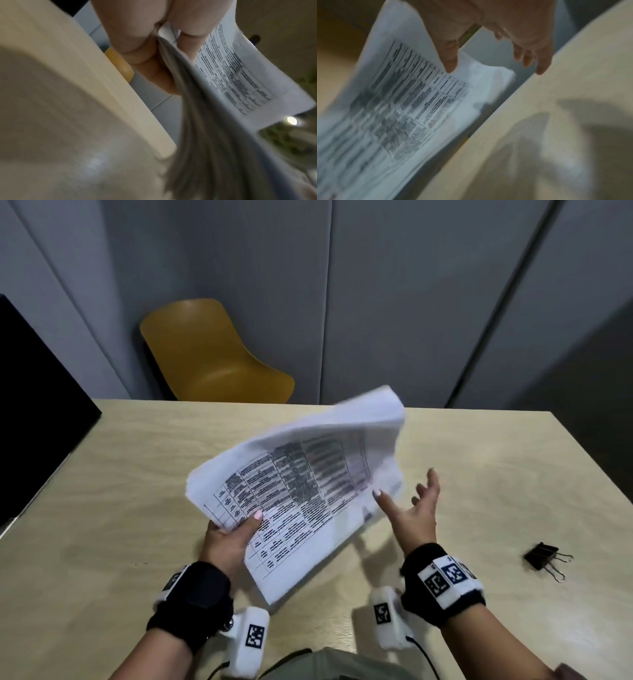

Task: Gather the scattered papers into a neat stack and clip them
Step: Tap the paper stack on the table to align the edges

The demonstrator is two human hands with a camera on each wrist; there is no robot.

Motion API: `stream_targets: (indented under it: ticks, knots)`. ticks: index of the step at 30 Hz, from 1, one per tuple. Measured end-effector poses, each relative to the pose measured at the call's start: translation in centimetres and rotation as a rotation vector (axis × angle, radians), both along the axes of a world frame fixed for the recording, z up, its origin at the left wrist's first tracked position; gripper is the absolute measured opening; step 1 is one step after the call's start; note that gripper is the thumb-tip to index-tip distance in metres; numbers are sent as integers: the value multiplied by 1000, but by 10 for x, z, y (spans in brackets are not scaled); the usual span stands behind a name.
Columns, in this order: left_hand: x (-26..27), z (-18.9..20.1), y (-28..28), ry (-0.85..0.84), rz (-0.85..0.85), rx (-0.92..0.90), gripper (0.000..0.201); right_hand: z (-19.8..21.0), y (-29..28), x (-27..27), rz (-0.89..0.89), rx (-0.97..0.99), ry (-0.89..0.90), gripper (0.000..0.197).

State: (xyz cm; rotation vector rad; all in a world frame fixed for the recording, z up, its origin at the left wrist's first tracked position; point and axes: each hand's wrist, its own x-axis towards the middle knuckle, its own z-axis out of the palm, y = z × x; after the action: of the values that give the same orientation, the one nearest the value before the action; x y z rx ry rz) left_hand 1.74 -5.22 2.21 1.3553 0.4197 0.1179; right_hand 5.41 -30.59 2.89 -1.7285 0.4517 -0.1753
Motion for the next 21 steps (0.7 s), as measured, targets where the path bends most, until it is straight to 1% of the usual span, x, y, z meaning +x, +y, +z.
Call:
stream_targets:
  ticks: [1,2,3,4,5,6,7,8,9,10,11,13,15,16,17,18,19,20,21]
  knots:
    - [-1,4,-4,-1,-18,-67,12,6,4,0,-17,183,25,105]
    - [-2,6,-8,-9,-42,-140,25,11,9,0,18,423,48,104]
    - [-2,6,-12,-17,-67,-230,44,15,14,0,107,654,67,99]
    - [-2,4,-14,-8,-87,-296,59,19,19,0,195,828,76,92]
    - [-4,3,-17,12,-105,-326,66,21,23,0,265,935,53,80]
    - [-4,1,-17,30,-118,-339,68,23,26,1,296,972,11,59]
    - [-5,-1,-15,46,-120,-357,65,24,28,3,280,937,-29,34]
    - [-5,-2,-11,54,-113,-378,63,27,28,4,240,864,-64,17]
    - [-4,-2,-4,42,-107,-410,65,26,26,5,197,765,-97,17]
    - [-3,1,4,9,-120,-439,74,26,21,7,185,672,-131,22]
    - [-1,5,15,-32,-145,-463,84,25,13,8,191,581,-157,24]
    - [1,17,37,-87,-217,-462,93,23,-3,8,247,458,-187,21]
    - [1,30,52,-58,-319,-343,97,18,-16,7,330,423,-183,13]
    - [3,35,54,-34,-385,-233,98,18,-19,7,366,423,-176,18]
    - [5,40,52,-20,-442,-94,98,15,-20,8,398,405,-168,32]
    - [9,43,47,-20,-462,47,97,14,-19,8,425,398,-162,45]
    - [13,46,40,-33,-457,147,94,13,-18,8,439,406,-174,50]
    - [16,51,32,-56,-450,206,90,15,-16,7,463,438,-204,50]
    - [19,54,25,-73,-453,240,87,15,-15,8,487,460,-234,46]
